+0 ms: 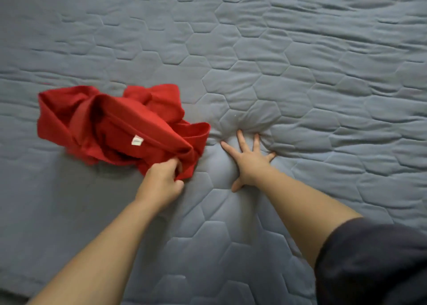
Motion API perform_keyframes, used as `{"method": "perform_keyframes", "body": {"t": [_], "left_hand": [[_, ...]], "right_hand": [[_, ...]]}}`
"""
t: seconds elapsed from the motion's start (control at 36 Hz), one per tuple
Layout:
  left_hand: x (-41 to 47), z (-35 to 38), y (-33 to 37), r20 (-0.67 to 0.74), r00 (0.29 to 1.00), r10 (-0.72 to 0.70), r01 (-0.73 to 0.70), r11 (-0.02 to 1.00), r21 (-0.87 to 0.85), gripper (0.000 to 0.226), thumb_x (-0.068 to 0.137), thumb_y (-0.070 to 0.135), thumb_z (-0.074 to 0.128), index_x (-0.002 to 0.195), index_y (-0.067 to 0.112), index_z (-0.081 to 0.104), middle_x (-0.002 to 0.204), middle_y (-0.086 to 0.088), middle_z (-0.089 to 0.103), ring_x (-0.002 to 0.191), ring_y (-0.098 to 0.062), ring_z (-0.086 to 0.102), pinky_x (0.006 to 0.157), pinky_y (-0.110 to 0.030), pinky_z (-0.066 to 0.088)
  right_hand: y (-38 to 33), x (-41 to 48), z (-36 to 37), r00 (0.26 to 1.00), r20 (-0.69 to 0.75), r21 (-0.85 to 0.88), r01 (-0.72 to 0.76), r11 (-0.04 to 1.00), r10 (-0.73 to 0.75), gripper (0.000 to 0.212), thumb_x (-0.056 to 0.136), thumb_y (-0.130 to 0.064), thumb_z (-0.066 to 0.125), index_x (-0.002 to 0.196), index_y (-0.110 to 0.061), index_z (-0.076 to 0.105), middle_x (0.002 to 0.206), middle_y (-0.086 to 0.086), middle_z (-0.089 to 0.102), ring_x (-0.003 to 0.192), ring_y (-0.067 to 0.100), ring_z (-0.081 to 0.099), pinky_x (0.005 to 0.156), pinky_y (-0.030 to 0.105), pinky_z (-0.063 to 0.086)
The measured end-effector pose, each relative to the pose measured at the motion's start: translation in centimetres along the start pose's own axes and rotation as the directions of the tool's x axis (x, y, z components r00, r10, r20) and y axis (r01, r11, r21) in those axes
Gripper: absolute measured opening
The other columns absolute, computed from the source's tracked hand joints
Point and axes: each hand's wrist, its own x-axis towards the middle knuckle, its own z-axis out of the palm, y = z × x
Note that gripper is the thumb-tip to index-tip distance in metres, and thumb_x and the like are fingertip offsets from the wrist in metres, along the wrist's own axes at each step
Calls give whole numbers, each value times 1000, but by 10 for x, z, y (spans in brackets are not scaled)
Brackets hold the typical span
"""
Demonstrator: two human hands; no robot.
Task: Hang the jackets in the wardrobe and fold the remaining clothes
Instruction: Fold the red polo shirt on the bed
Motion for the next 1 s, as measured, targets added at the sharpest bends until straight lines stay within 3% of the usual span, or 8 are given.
{"method": "perform_keyframes", "body": {"t": [0.14,0.25,0.31,0.42,0.56,0.72,0.89,1.0], "left_hand": [[-42,25,50,103,991,87,-81,995,-61,17,66,9,61,80,16,54,73,-8,65,77,-35,62,63,-36,46],[-71,53,109,225,950,215,-207,976,-60,16,71,13,60,86,13,58,87,-12,69,87,-34,63,69,-35,43],[-92,67,141,319,897,305,-300,952,-68,19,73,15,59,92,13,58,93,-12,68,91,-34,62,71,-36,43],[-134,87,189,323,857,402,-354,914,-199,18,78,15,58,96,13,56,83,-9,66,81,-30,62,69,-37,46],[-157,87,221,112,994,-17,67,887,-457,17,82,14,66,77,22,52,55,6,50,51,-7,47,58,-31,40],[-161,72,236,-126,953,-277,249,947,-201,6,80,18,61,82,21,56,81,2,64,79,-26,61,65,-34,44],[-155,51,205,-265,871,-414,449,889,89,67,72,16,72,132,10,43,136,-16,40,126,-36,38,94,-50,42],[-139,42,173,-258,836,-485,537,820,199,88,73,21,75,145,15,26,151,-16,25,139,-36,23,106,-53,28]], "right_hand": [[17,-42,0,989,-78,250,143,958,-127,94,78,-35,73,151,-33,14,161,-2,-1,148,28,2,112,62,19],[34,-100,9,992,-61,927,99,362,-115,52,87,2,61,134,-12,43,116,11,61,95,8,64,77,17,52],[51,-126,20,998,-18,912,39,408,-55,29,85,8,58,108,-10,58,82,4,62,63,6,60,55,18,47],[103,-167,41,990,12,874,-78,480,139,14,83,8,56,83,-4,64,71,9,55,63,16,50,57,29,42],[153,-216,38,945,65,960,-146,238,321,34,83,17,46,71,-13,57,59,5,50,39,8,46,43,23,45],[184,-255,36,874,-200,617,-238,750,443,55,81,-11,58,134,-17,42,130,14,44,118,35,48,96,37,39],[132,-263,58,981,-185,497,45,867,55,65,82,-29,63,140,-23,34,136,9,42,127,30,42,103,44,38],[98,-243,74,997,-65,485,-8,874,46,62,85,-33,61,139,-21,31,133,13,45,123,34,47,99,44,43]]}}
